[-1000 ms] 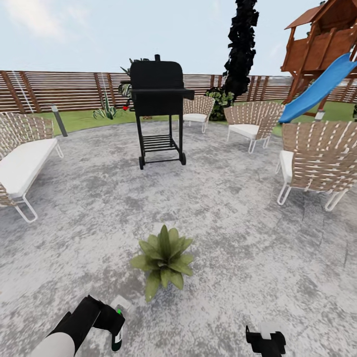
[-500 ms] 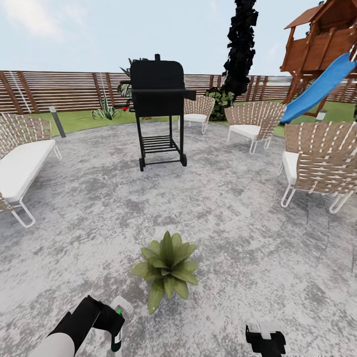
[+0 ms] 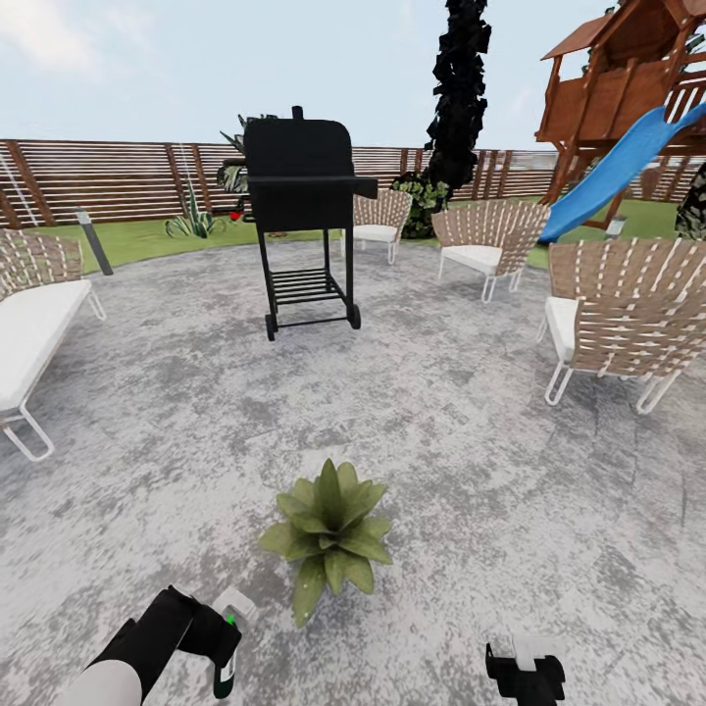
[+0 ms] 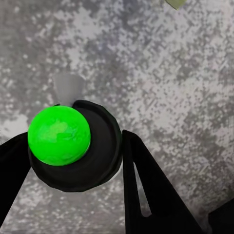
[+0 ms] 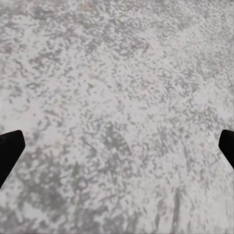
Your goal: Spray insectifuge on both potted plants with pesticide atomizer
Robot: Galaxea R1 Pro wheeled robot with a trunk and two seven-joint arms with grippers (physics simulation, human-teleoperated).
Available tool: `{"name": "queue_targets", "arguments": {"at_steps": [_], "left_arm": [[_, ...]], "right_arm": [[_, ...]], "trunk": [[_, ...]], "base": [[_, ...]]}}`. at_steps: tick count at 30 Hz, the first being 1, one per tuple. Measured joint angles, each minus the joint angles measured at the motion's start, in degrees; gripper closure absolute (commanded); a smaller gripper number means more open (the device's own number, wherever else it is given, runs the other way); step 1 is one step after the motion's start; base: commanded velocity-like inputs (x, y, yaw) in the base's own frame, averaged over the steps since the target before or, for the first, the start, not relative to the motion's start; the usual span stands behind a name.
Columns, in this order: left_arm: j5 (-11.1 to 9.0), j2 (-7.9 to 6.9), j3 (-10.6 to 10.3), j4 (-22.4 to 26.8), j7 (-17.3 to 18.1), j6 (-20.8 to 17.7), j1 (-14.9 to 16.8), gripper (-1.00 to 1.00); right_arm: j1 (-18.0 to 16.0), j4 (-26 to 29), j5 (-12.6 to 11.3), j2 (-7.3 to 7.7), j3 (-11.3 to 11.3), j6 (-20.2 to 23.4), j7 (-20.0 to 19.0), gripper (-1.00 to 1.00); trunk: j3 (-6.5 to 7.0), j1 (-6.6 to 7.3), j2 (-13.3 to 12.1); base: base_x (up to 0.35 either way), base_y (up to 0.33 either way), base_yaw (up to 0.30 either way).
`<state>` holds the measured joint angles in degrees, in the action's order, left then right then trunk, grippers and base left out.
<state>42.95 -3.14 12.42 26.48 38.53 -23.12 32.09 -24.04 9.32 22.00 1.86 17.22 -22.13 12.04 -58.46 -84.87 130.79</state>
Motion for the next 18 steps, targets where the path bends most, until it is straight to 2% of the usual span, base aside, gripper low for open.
{"name": "queue_targets", "arguments": {"at_steps": [4,6,8,9,10,11,14,18], "left_arm": [[0.1,-0.41,0.0,0.0,0.5,0.1,0.4,1.0],[0.1,-2.04,0.0,0.1,1.3,0.1,1.5,1.0],[0.5,-3.89,0.0,0.1,5.3,0.2,3.7,1.0],[1.3,-4.34,-0.1,0.1,6.9,0.2,4.3,1.0],[9.2,-4.55,0.0,0.1,12.8,0.1,6.9,1.0],[11.5,-4.26,0.1,0.1,13.8,-0.6,7.6,1.0],[13.7,-3.3,0.1,0.5,14.6,-4.1,8.2,1.0],[14.1,-2.23,0.1,2.5,15.2,-5.3,8.5,1.0]], "right_arm": [[0.0,0.0,0.2,0.04,0.0,0.0,-0.3,-1.0],[0.0,0.0,0.3,0.08,-0.1,0.0,-0.3,-1.0],[0.0,0.0,0.4,0.09,-0.1,-0.1,-0.4,-1.0],[0.0,0.0,0.4,0.09,-0.1,-0.1,-0.3,-1.0],[0.0,0.0,0.4,0.25,-0.1,0.0,-0.3,-1.0],[0.0,0.0,0.4,0.3,-0.1,0.0,-0.3,-1.0],[0.0,0.0,0.4,0.34,-0.1,0.0,-0.3,-1.0],[0.0,-0.1,0.4,0.35,-0.1,0.0,-0.3,-1.0]], "trunk": [[0.0,0.0,0.0],[0.0,0.0,0.0],[0.01,0.0,0.0],[0.0,0.0,0.0],[0.01,0.0,0.0],[0.0,0.0,0.0],[0.0,0.0,0.0],[0.0,0.0,0.0]], "base": [[0.0,0.004,0.0],[0.0,0.0,0.0],[0.0,0.0,0.0],[0.0,0.0,0.0],[0.0,0.0,0.0],[0.0,0.0,0.0],[0.0,0.0,0.0],[0.0,0.0,0.0]]}}
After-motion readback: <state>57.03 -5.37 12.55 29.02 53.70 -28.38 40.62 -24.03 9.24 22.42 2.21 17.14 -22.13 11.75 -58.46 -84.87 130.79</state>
